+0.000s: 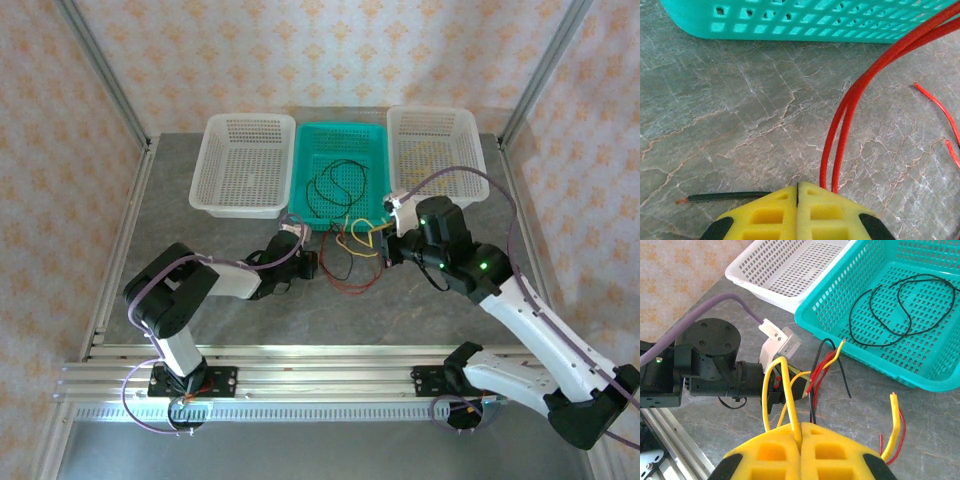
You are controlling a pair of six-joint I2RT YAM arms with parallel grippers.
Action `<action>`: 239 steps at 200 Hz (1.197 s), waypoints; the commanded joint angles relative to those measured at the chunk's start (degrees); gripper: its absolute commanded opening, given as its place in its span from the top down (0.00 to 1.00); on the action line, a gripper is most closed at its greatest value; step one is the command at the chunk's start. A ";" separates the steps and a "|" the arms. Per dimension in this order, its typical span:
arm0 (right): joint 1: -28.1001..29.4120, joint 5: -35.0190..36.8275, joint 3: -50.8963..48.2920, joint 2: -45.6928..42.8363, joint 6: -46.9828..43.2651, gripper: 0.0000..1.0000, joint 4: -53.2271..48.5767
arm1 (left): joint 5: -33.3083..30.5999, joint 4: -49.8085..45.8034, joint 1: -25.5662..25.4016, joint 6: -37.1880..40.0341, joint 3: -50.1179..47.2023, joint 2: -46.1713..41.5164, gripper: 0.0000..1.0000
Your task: Untangle the cables
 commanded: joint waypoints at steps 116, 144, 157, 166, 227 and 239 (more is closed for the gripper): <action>0.35 2.77 1.32 -0.80 -1.60 1.00 2.45 | -14.12 -2.63 1.55 4.50 -8.33 -28.03 0.25; 0.27 4.81 -1.70 -2.27 0.73 1.00 7.03 | -15.27 3.88 2.63 8.71 -11.44 -32.83 0.19; 0.27 4.25 -1.59 -2.12 1.78 1.00 7.92 | -16.54 5.17 3.16 11.89 -11.16 -32.95 0.20; 0.27 3.45 -1.82 -2.23 1.97 1.00 8.69 | -15.38 7.82 3.16 15.63 -11.75 -33.03 0.20; 0.27 0.79 -0.89 -1.30 0.68 1.00 8.34 | 2.88 24.43 4.24 32.84 -17.82 -32.24 0.16; 0.27 -2.25 -0.71 -1.70 0.31 1.00 8.67 | 5.58 27.18 4.06 34.28 -18.54 -30.87 0.14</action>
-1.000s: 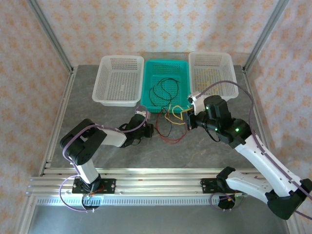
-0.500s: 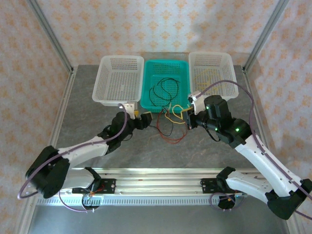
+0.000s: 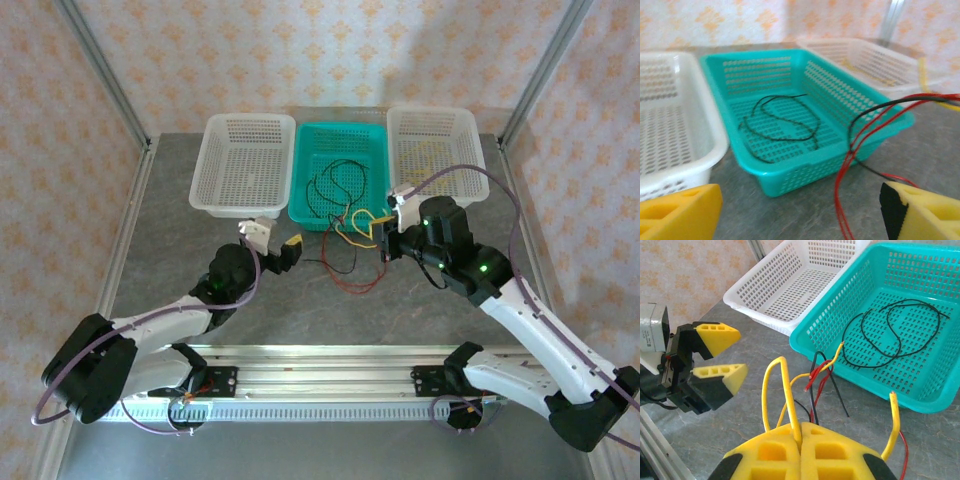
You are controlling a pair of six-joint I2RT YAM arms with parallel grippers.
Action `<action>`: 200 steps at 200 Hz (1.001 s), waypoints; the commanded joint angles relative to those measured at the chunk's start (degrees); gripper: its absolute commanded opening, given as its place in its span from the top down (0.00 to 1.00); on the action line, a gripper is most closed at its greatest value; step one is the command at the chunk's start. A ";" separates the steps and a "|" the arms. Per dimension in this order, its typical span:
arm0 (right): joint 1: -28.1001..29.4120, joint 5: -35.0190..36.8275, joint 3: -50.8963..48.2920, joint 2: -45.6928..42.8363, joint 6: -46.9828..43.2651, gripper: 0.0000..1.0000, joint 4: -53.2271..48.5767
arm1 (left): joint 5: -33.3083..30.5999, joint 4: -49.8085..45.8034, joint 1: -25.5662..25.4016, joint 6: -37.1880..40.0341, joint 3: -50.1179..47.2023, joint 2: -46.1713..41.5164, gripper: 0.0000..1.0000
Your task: Untangle the cables
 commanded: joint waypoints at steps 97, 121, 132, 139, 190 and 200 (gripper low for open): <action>0.27 -18.58 2.21 -0.67 -2.31 1.00 2.77 | 14.27 11.07 -0.62 14.06 4.66 10.15 0.01; 0.27 -19.79 2.64 -0.80 -2.28 1.00 2.77 | 13.57 12.00 -0.62 14.50 5.52 12.12 0.04; 0.27 -20.14 2.73 -0.93 -2.32 1.00 2.92 | 13.35 11.73 -0.62 14.69 6.30 13.17 0.07; 0.29 -20.38 2.78 -1.02 -2.34 1.00 2.95 | 13.28 11.64 -0.62 14.74 6.67 13.79 0.10; 0.27 -18.17 2.98 -2.68 -2.68 1.00 1.79 | 10.72 13.78 -0.62 13.01 5.82 15.52 0.57; 0.27 -17.48 3.07 -3.00 -3.00 1.00 1.10 | 9.70 14.36 -0.63 12.30 5.31 15.37 0.68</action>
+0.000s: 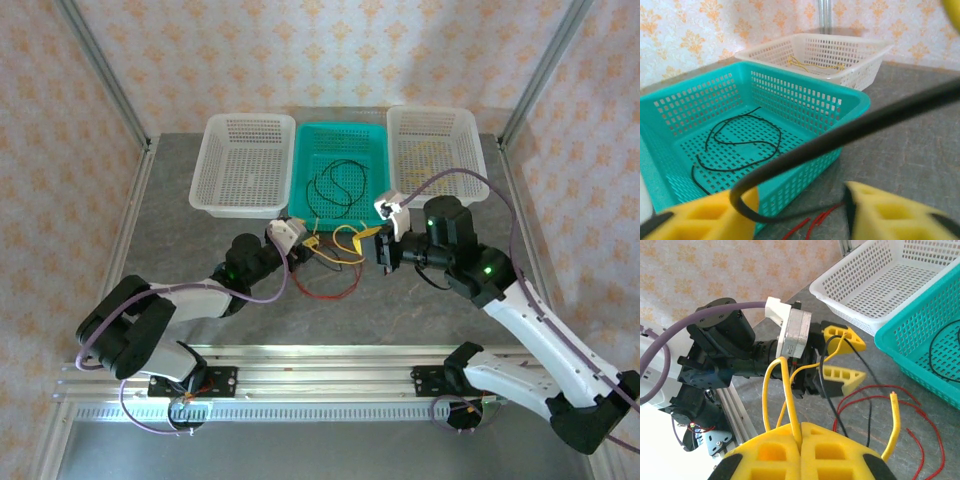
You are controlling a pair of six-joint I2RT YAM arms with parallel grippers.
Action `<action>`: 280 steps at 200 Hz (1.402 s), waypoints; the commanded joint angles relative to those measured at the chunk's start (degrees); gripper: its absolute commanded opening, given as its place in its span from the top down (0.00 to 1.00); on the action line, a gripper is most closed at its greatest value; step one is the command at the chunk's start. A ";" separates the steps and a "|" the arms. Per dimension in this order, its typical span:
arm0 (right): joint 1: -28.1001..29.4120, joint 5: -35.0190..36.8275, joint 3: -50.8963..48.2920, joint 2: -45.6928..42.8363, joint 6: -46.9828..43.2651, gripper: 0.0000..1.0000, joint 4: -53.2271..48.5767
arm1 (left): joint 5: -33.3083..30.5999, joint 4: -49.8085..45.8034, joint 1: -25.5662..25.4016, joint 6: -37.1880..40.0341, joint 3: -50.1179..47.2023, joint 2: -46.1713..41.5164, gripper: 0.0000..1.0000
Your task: Untangle the cables
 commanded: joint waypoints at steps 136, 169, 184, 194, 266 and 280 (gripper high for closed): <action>0.22 18.97 3.20 -6.20 -4.32 1.00 -5.27 | -24.66 -5.09 -0.39 -11.73 -0.21 -1.13 1.00; 0.20 29.71 2.43 -10.24 -3.27 1.00 -3.16 | -29.08 -6.13 0.26 -16.60 -2.81 -5.19 1.00; 0.21 35.23 1.89 -12.55 -2.77 1.00 -2.01 | -29.56 -6.33 0.61 -18.16 -4.35 -8.09 1.00; 0.23 38.99 1.30 -14.34 -2.42 1.00 -1.12 | -30.15 -6.86 0.93 -18.84 -5.07 -9.86 1.00; 0.27 60.93 -2.51 -21.95 1.24 1.00 0.91 | -31.33 -10.42 2.93 -19.72 -8.64 -20.20 1.00; 0.29 63.18 -2.67 -21.75 1.81 1.00 0.71 | -28.42 -9.06 2.89 -18.77 -9.80 -22.33 1.00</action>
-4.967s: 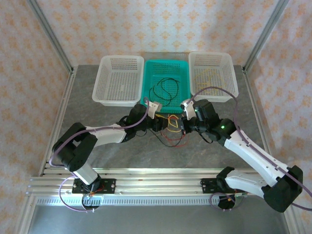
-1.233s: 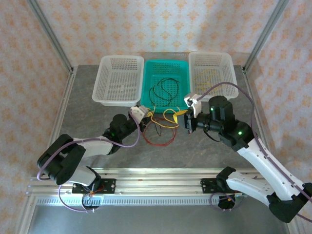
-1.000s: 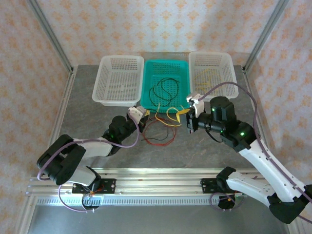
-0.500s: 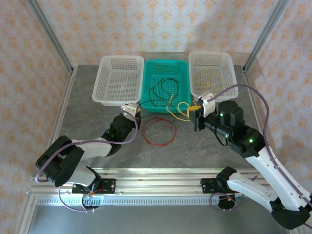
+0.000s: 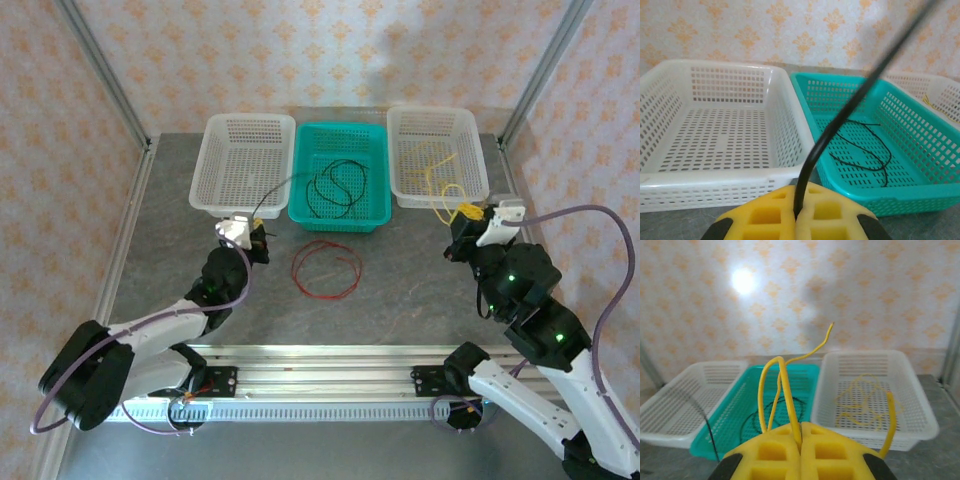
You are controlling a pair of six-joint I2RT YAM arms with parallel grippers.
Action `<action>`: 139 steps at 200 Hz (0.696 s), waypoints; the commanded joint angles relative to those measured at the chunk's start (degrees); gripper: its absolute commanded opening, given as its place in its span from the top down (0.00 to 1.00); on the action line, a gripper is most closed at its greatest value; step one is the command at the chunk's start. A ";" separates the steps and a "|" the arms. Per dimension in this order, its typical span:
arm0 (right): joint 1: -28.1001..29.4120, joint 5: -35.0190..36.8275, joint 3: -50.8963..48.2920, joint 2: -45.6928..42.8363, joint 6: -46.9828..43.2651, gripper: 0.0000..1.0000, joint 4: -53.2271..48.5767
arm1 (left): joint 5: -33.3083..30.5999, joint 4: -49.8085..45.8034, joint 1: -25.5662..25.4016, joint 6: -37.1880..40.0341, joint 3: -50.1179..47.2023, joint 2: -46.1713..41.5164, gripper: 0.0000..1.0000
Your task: Untangle the cables
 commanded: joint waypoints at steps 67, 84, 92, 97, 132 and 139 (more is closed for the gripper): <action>-0.27 6.81 -0.22 10.26 5.61 1.00 3.30 | 11.93 1.70 0.53 -0.55 -1.81 -8.51 1.00; -2.22 3.16 0.86 14.39 6.15 1.00 4.49 | 12.84 0.60 0.58 -2.59 -0.01 -6.68 1.00; -3.73 0.90 1.24 16.11 6.46 1.00 5.25 | 13.75 -0.10 0.41 -3.57 1.03 -5.72 1.00; -4.83 -0.73 1.38 16.99 6.61 1.00 6.01 | 14.03 -0.49 0.24 -4.19 1.69 -5.18 1.00; -14.94 -14.40 2.68 23.75 8.55 1.00 11.25 | 15.03 -2.57 -2.03 -6.53 5.86 -1.92 1.00; -16.46 -16.44 3.11 25.35 8.95 1.00 11.89 | 14.87 -2.94 -2.78 -6.62 6.54 -1.46 1.00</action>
